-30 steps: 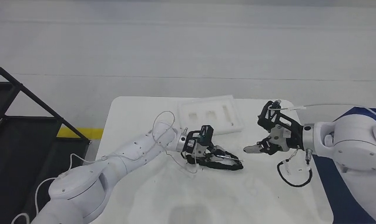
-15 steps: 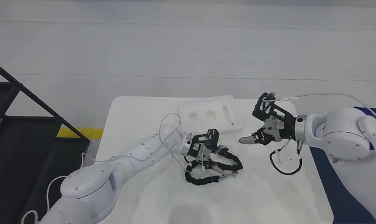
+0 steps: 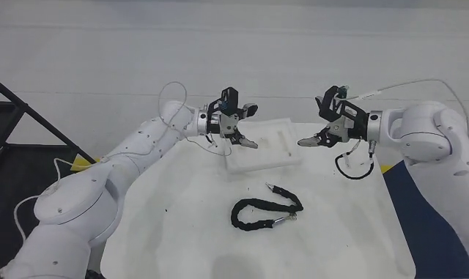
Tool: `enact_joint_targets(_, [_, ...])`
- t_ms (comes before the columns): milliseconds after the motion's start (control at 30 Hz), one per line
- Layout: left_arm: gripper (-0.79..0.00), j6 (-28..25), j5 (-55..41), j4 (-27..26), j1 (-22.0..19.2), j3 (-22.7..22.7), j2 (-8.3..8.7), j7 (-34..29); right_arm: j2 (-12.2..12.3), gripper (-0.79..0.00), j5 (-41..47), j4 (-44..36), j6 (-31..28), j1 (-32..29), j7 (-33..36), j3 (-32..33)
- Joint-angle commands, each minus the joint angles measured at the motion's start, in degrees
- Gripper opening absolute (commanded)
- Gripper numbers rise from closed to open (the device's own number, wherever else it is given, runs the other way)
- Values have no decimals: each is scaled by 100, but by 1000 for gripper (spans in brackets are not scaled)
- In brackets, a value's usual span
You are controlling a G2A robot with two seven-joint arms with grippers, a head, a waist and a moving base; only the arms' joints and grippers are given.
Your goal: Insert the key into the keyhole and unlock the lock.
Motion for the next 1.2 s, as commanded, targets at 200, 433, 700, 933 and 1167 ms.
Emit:
enact_joint_targets(200, [0, 0, -639, -490, -648, 0, 659, -251, -188, 0, 547, 1270, -1058, 1095, 33, -511])
enact_joint_targets(433, [0, 0, -1730, -1195, -937, 0, 1198, -1194, -241, 0, 789, 1709, -1058, 1789, 195, -1106])
enact_joint_targets(700, [0, 0, -2502, -1579, -953, 0, 1395, -2052, -237, 0, 770, 1768, -1058, 1916, 194, -1183])
enact_joint_targets(933, [0, 0, -2445, -1571, -953, 0, 1391, -1982, -237, 0, 770, 1767, -1058, 1916, 194, -1182])
enact_joint_targets(1167, [0, 0, -2445, -1571, -953, 0, 1391, -1982, -237, 0, 770, 1767, -1058, 1916, 194, -1182])
